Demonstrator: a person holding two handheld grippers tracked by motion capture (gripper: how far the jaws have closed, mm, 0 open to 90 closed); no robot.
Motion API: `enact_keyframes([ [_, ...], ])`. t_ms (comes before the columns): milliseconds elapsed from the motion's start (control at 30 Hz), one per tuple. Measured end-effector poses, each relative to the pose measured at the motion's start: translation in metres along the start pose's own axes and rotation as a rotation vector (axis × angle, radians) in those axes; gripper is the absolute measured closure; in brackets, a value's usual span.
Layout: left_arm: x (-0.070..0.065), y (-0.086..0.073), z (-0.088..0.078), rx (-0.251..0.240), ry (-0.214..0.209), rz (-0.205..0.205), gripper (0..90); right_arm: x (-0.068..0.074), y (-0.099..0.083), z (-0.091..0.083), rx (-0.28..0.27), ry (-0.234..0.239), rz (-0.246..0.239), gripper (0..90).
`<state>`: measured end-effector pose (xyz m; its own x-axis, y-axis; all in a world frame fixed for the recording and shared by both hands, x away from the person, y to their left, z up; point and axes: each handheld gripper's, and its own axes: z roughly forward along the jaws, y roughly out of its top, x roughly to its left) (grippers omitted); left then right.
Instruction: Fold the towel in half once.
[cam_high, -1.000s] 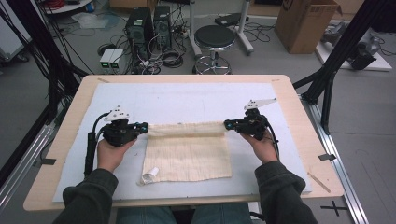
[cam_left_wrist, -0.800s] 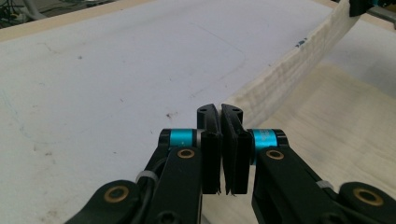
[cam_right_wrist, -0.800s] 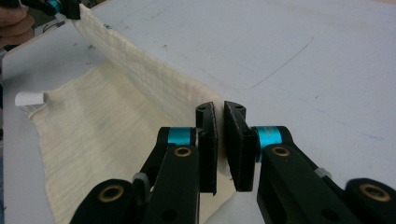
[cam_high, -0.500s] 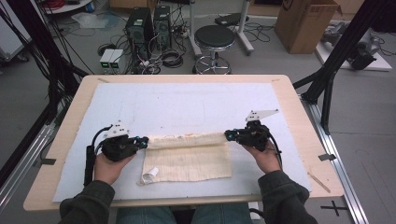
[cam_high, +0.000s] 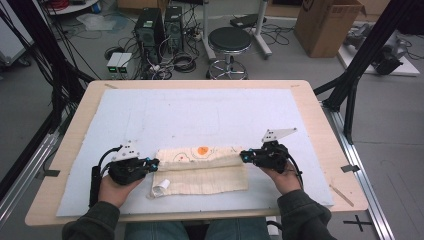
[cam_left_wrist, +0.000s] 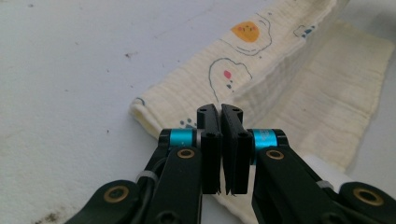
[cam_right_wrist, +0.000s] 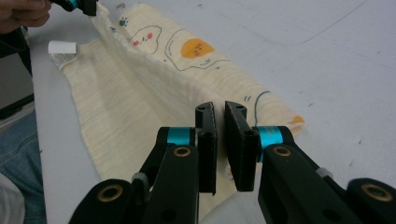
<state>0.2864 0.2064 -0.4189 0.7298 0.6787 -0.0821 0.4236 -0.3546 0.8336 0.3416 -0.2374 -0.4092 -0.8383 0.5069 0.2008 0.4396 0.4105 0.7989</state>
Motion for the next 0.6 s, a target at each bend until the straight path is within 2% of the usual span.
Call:
enact_keyframes([
  [267, -0.009, -0.014, -0.004, 0.030, -0.021, 0.023, 86.0, 0.010, -0.010, 0.000, 0.026, 0.007, -0.009, 82.9],
  [600, -0.016, -0.021, -0.006, 0.047, -0.034, 0.043, 86.0, 0.020, -0.020, -0.001, 0.043, 0.021, -0.012, 82.3],
])
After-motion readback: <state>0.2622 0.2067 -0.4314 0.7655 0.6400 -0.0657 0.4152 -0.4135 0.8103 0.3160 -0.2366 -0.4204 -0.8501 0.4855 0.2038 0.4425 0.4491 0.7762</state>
